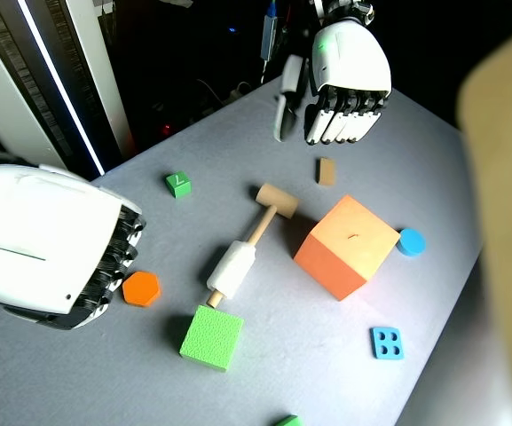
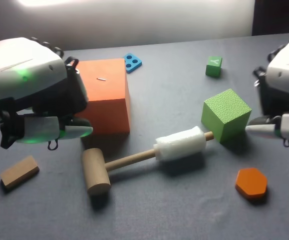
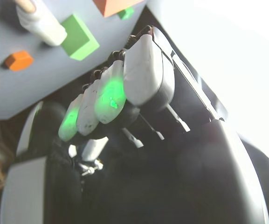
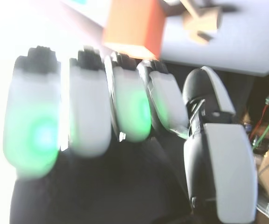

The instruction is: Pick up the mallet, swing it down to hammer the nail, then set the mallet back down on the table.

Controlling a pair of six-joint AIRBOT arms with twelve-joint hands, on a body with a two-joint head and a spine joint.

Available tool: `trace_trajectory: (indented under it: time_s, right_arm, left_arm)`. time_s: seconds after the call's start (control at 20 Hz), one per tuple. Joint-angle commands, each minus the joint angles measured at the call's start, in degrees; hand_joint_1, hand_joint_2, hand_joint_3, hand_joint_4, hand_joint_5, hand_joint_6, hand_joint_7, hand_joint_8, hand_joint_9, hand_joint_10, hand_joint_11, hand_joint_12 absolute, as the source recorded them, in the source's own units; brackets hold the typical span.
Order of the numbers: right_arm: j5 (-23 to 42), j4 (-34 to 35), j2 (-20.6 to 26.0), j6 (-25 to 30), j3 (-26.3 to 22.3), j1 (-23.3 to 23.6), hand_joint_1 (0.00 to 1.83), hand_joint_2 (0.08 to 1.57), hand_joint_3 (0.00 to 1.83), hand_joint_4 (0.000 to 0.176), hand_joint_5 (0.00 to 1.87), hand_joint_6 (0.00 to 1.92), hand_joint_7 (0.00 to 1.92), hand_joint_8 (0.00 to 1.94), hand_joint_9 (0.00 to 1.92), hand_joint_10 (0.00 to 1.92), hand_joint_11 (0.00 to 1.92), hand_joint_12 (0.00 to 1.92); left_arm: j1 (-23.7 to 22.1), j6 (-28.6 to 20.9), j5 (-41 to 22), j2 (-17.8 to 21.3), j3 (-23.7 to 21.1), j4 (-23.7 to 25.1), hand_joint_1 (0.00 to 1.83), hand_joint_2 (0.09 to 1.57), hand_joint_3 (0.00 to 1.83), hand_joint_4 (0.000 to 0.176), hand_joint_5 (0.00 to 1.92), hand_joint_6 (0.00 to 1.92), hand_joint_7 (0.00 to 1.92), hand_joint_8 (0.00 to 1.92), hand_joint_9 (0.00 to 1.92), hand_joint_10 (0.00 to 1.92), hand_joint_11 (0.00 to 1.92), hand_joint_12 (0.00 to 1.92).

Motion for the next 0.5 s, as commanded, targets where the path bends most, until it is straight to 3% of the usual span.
trace_trajectory:
  time_s: [0.0,0.1,0.25,0.45]
  right_arm:
    - [-5.2,-0.1,0.1,-0.1,-0.2,0.4,0.87,1.43,0.04,0.175,1.48,1.92,1.66,1.94,1.73,1.92,1.76,1.92]
    - [-6.3,-0.1,-0.3,-0.1,-0.2,-0.2,0.8,1.48,0.05,0.176,1.46,1.92,1.65,1.94,1.72,1.92,1.73,1.92]
    - [-8.1,-0.1,-0.5,-0.2,-0.2,-1.1,0.8,1.48,0.03,0.176,1.47,1.92,1.64,1.94,1.71,1.92,1.72,1.92]
    - [-9.3,-0.1,-0.8,-0.2,-0.3,-1.6,0.72,1.5,0.01,0.176,1.48,1.92,1.64,1.94,1.7,1.92,1.73,1.92]
  left_arm:
    - [-0.9,0.0,-5.2,0.4,0.0,-1.0,1.1,1.39,0.0,0.037,1.37,1.92,1.49,1.92,1.52,1.92,1.53,1.92]
    - [-1.6,0.0,-5.1,0.2,-0.6,-1.0,1.11,1.39,0.0,0.05,1.38,1.92,1.47,1.92,1.48,1.92,1.48,1.92]
    - [-2.6,0.0,-4.6,-0.2,-1.0,-1.0,1.14,1.37,0.0,0.049,1.37,1.92,1.45,1.92,1.46,1.92,1.44,1.92]
    - [-3.3,0.0,-4.3,-0.4,-1.2,-1.0,1.14,1.34,0.0,0.008,1.34,1.92,1.42,1.92,1.42,1.92,1.41,1.92]
